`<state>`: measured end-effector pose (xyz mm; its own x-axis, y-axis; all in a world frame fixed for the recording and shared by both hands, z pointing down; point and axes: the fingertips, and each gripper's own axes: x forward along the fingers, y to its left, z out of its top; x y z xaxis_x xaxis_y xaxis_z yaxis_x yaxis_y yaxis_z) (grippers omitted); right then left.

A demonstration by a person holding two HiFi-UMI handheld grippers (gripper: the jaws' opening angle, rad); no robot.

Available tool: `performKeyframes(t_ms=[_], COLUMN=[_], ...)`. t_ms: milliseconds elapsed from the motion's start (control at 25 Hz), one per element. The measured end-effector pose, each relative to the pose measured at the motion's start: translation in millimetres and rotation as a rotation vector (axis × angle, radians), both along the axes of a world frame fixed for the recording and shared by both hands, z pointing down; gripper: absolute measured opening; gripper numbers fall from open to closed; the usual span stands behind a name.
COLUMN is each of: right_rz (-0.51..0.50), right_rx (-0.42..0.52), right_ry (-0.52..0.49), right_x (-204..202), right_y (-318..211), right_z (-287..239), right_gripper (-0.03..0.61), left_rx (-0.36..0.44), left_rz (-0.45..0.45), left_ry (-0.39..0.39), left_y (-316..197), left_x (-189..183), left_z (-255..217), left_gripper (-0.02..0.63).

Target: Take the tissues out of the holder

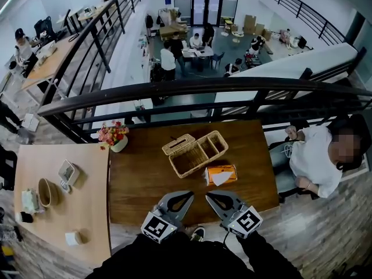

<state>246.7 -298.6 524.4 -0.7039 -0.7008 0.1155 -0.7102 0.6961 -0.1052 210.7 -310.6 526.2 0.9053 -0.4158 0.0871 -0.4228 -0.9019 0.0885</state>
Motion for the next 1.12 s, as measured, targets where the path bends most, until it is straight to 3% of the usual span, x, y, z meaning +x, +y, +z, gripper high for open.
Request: performKeyframes(t_ms=[320, 1120], right_rz=[-0.008, -0.007], right_rx=[0.008, 0.022], right_ry=[-0.001, 0.009], right_x=[-3.8, -1.1], right_y=[6.3, 6.0], right_z=[-5.4, -5.7], right_gripper=[0.003, 0.003], left_rx=[-0.024, 0.009], left_rz=[-0.007, 0.015], left_ry=[0.02, 0.001], left_y=[7.7, 10.2], left_x=[0.7, 2.9], left_z=[-7.4, -4.5], left_gripper=[0.011, 0.011])
